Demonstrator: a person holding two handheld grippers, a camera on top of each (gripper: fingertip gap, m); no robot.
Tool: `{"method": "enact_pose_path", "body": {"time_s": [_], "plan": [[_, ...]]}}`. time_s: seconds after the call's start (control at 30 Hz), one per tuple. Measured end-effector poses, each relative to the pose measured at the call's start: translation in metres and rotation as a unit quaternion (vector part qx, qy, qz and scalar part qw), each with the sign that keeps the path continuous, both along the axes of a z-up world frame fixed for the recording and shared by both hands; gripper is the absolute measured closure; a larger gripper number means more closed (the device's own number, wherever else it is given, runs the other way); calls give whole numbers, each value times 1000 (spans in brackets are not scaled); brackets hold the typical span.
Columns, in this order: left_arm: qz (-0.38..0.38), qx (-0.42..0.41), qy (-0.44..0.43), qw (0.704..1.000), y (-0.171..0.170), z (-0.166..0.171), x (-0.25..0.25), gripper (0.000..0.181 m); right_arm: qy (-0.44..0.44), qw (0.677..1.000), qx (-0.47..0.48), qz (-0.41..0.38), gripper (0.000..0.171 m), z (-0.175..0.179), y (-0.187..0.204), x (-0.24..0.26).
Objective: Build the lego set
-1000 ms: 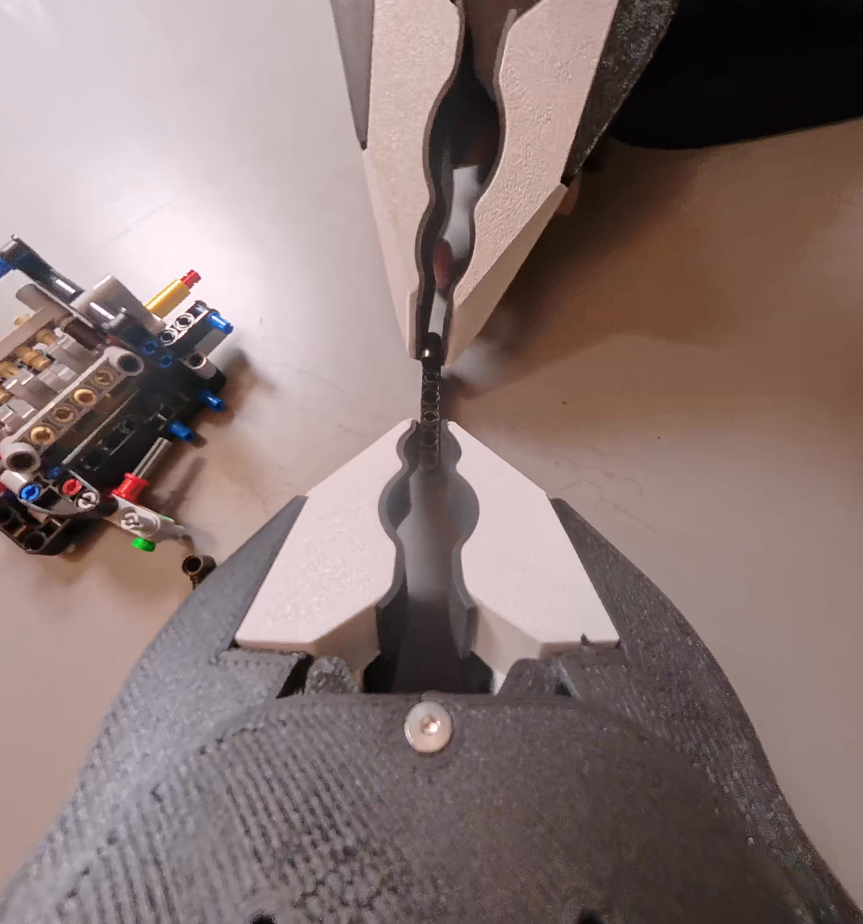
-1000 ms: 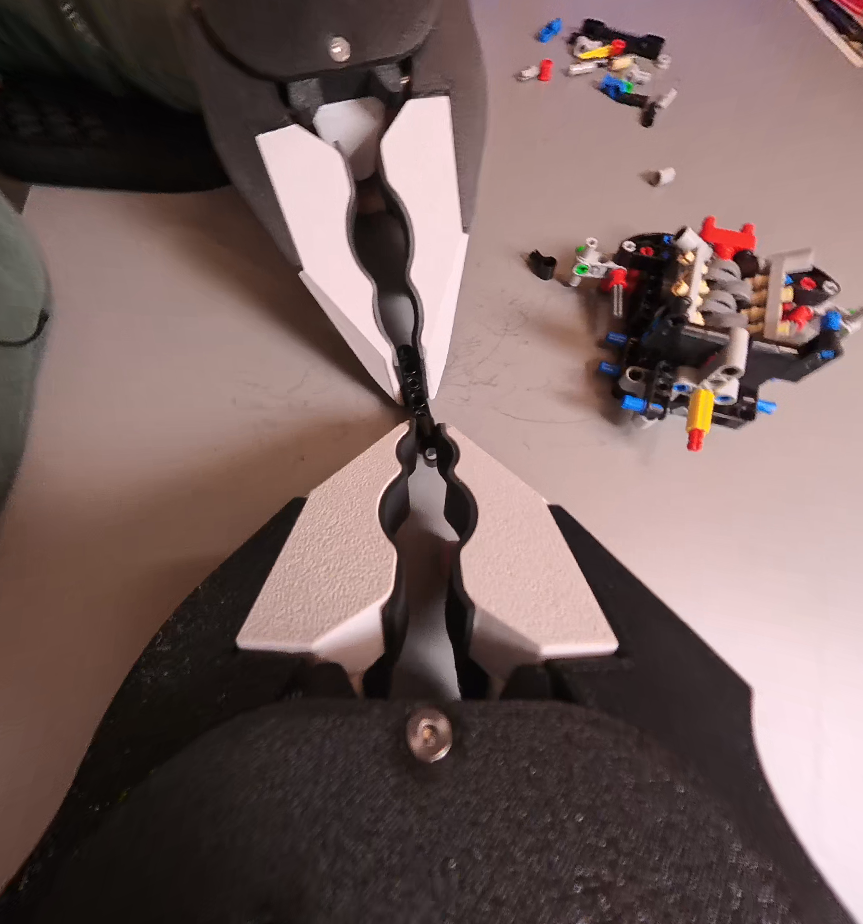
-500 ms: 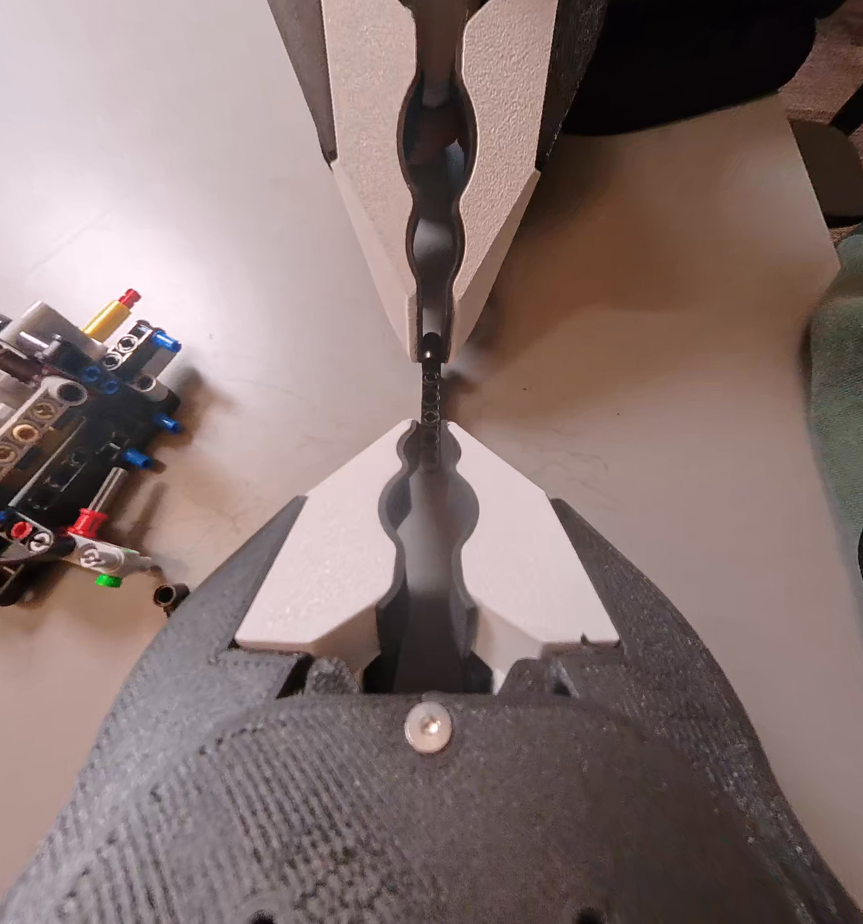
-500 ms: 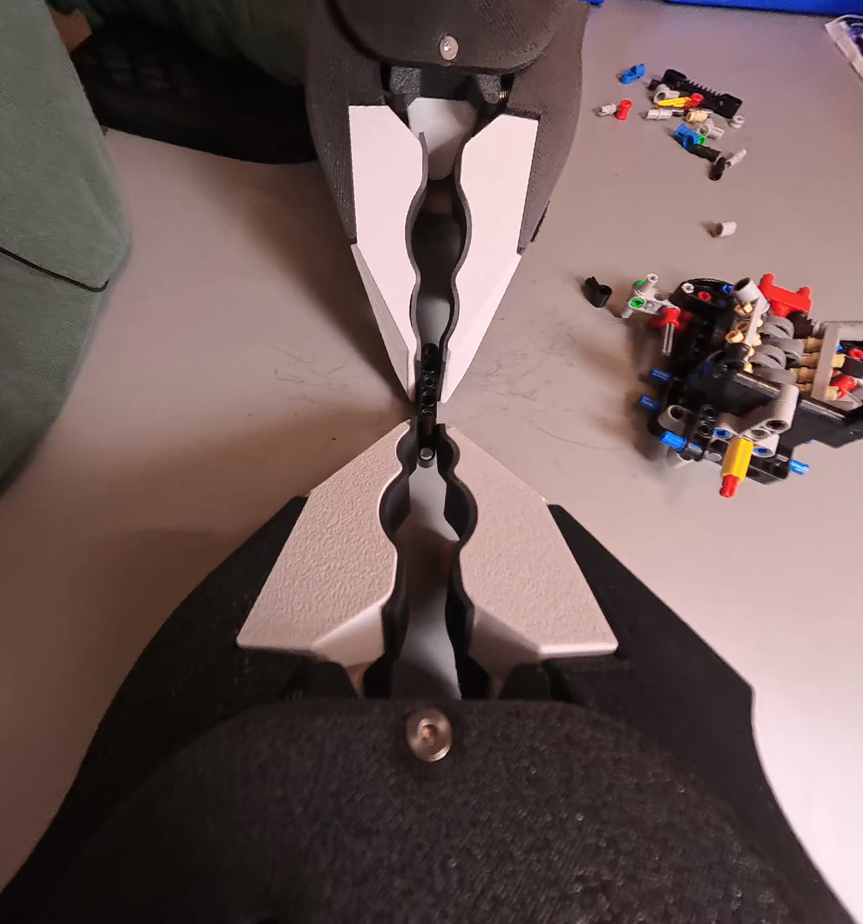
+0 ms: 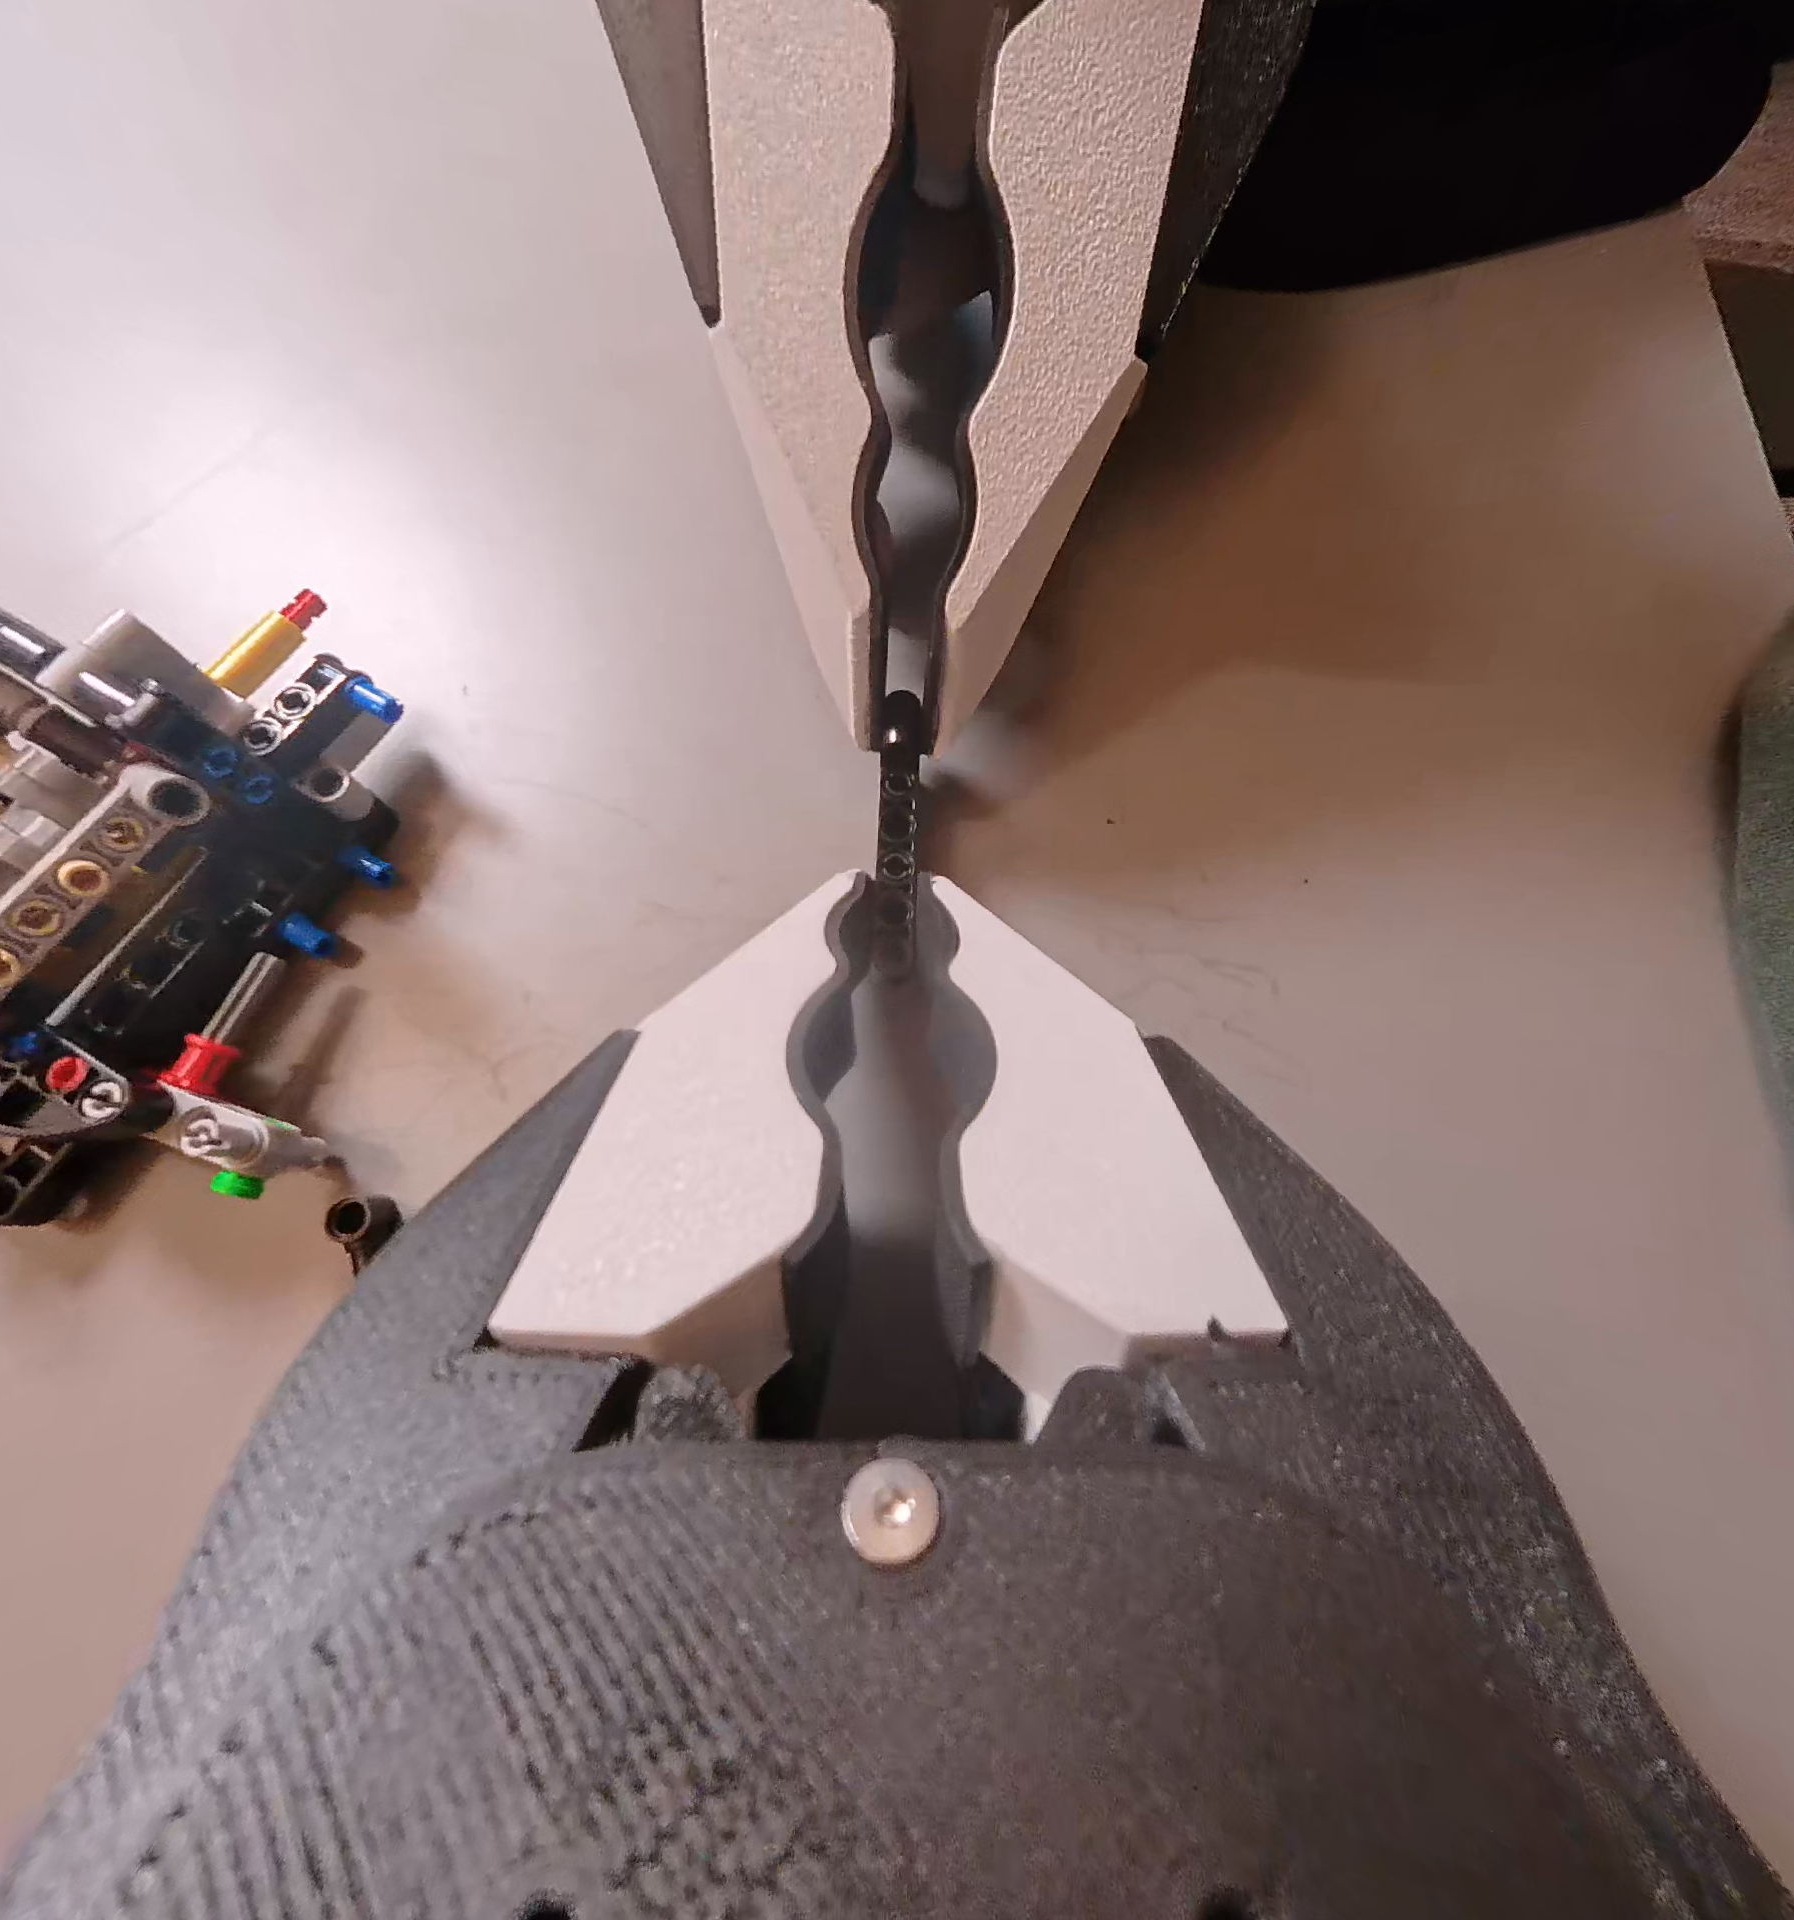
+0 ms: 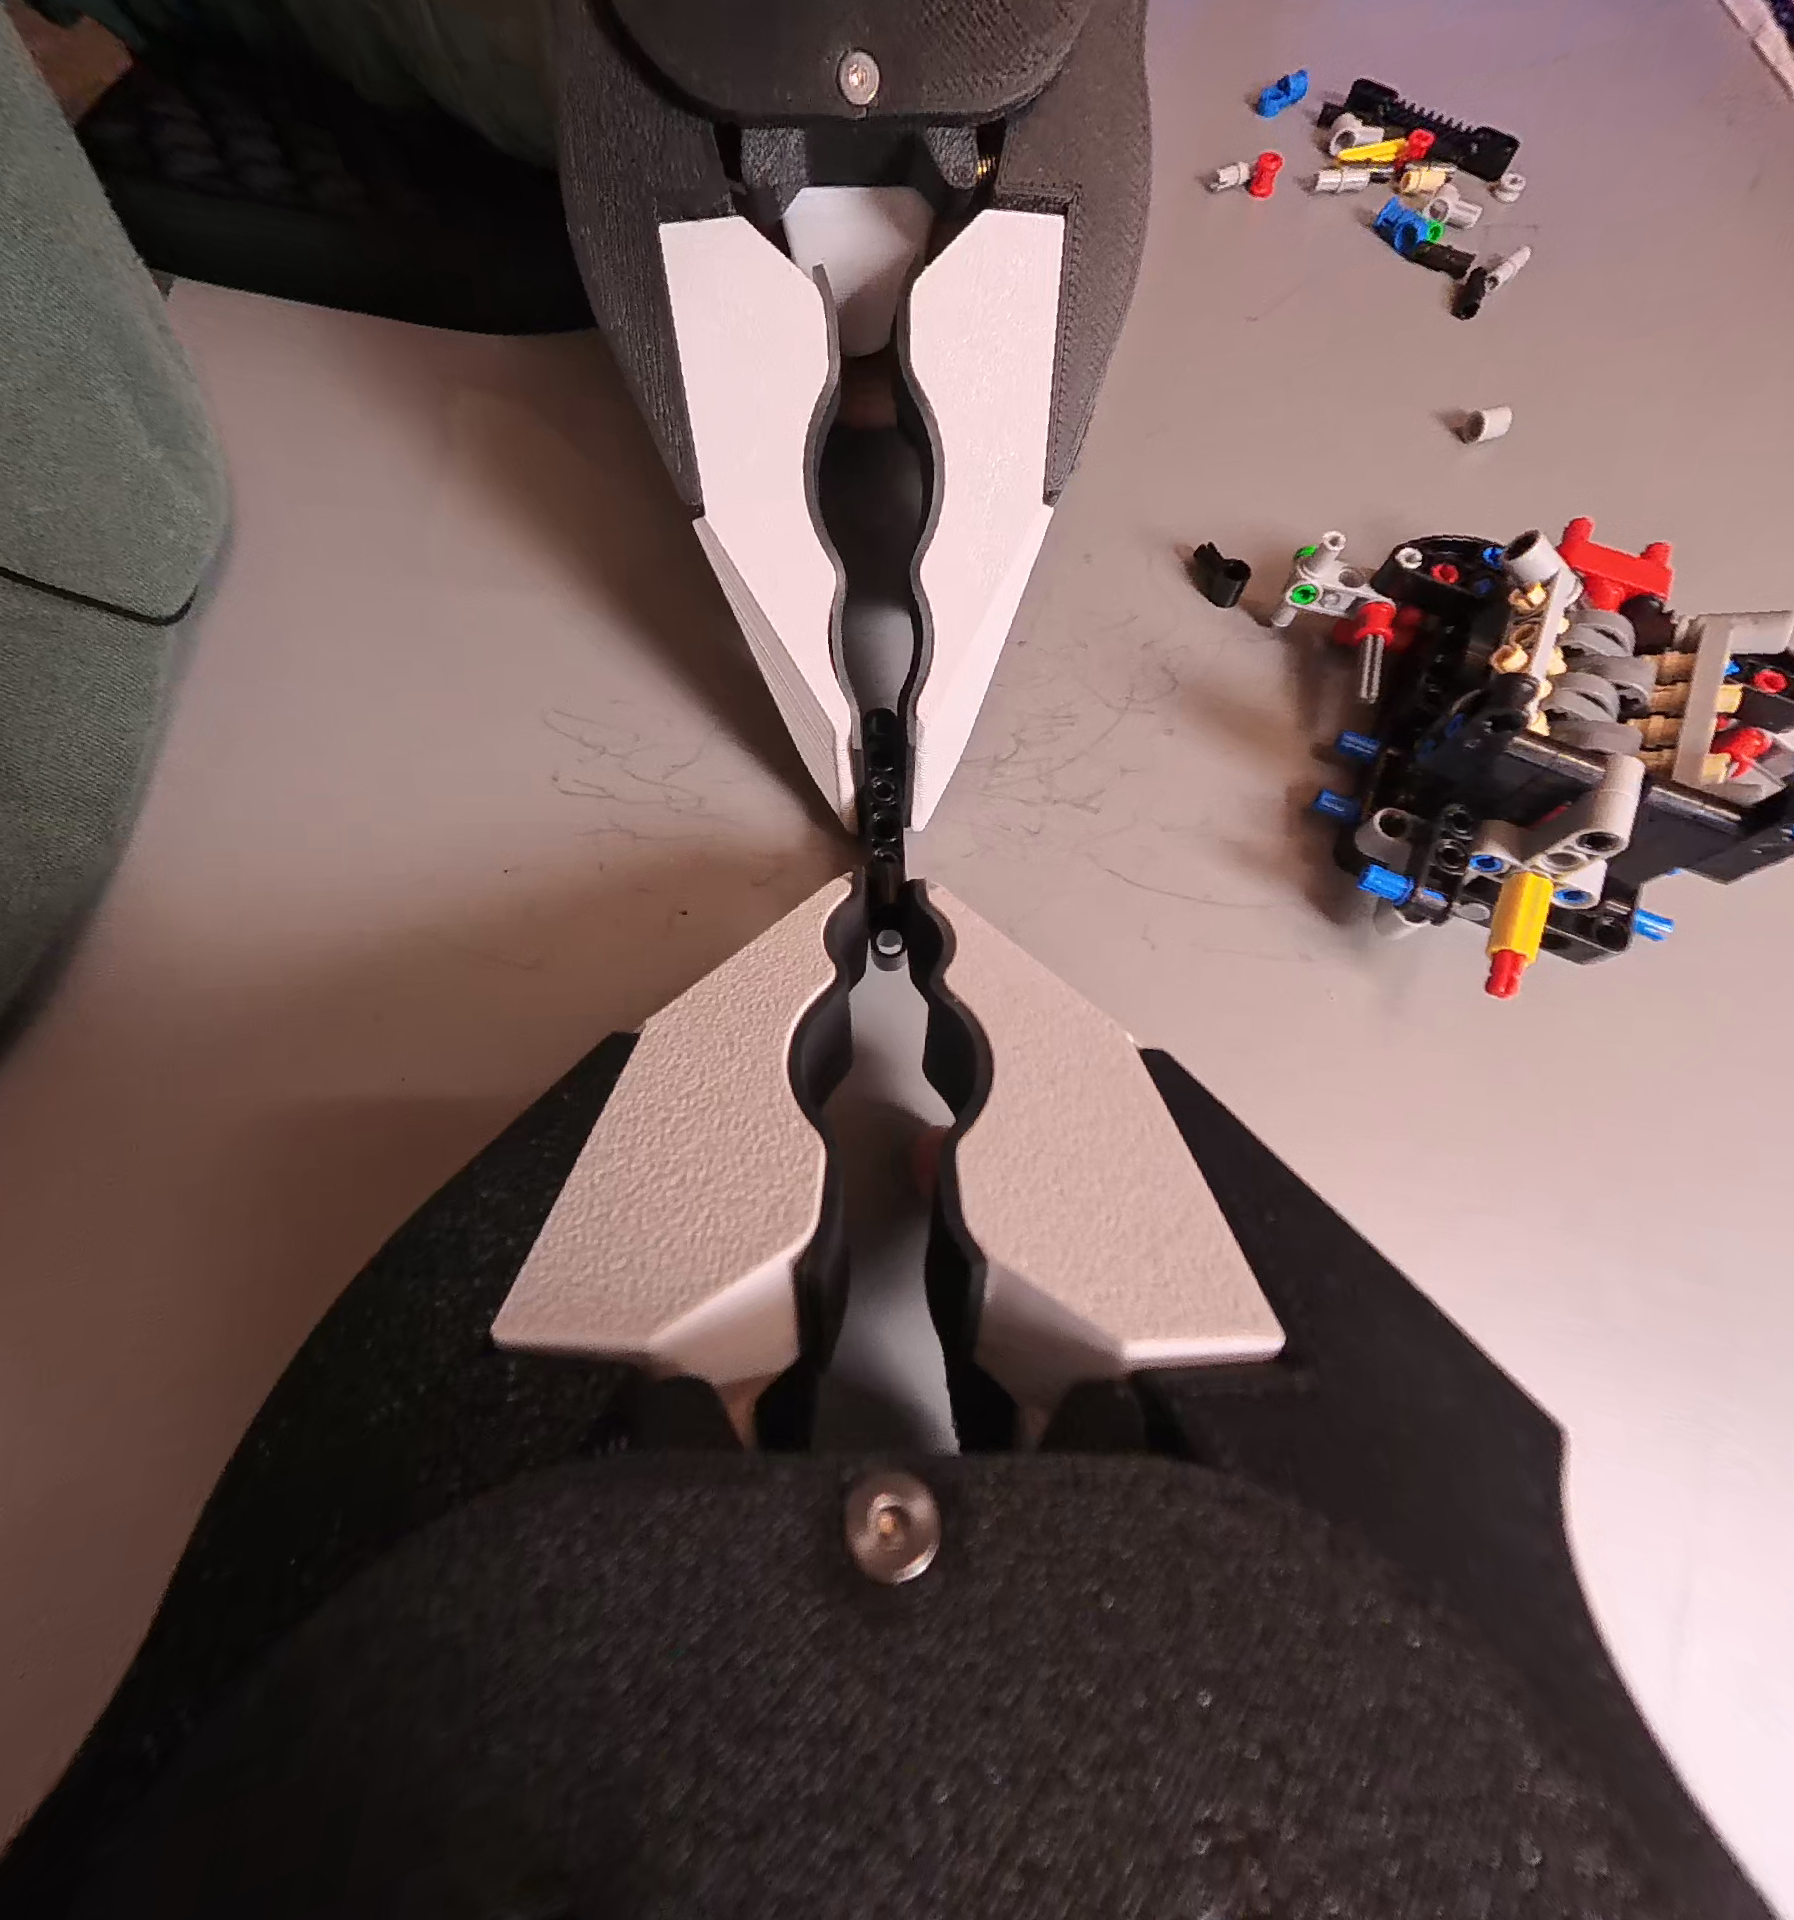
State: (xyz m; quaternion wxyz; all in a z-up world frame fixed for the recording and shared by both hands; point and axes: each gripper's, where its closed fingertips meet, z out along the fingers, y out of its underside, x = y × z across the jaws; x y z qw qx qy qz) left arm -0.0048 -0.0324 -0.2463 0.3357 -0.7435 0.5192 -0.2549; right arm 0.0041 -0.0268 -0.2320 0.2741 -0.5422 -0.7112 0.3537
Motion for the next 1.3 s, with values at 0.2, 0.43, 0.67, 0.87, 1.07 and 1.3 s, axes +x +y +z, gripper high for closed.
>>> {"method": "enact_pose_path", "body": {"time_s": [0.2, 0.43, 0.67, 0.87, 1.07, 1.3], "plan": [[18, 0, 1, 1000, 2, 0, 0, 174, -7, 1000, -1, -16, 165, 0, 3, 0], [12, 4, 1, 1000, 2, 0, 0, 174, -2, 1000, 9, -8, 165, 0, 3, 0], [9, 7, 2, 1000, 2, 0, 1, 174, 3, 1000, 7, -6, 164, 0, 2, 2], [8, 9, 3, 1000, 2, 0, 1, 175, 4, 1000, -3, 9, 147, 2, 0, 7], [5, 10, 3, 1000, 1, 0, 1, 175, 11, 1000, 0, 0, 165, 1, 2, 0], [4, 10, 3, 1000, 1, 0, 1, 175, 8, 1000, 1, 9, 166, 0, 1, 1]]}}
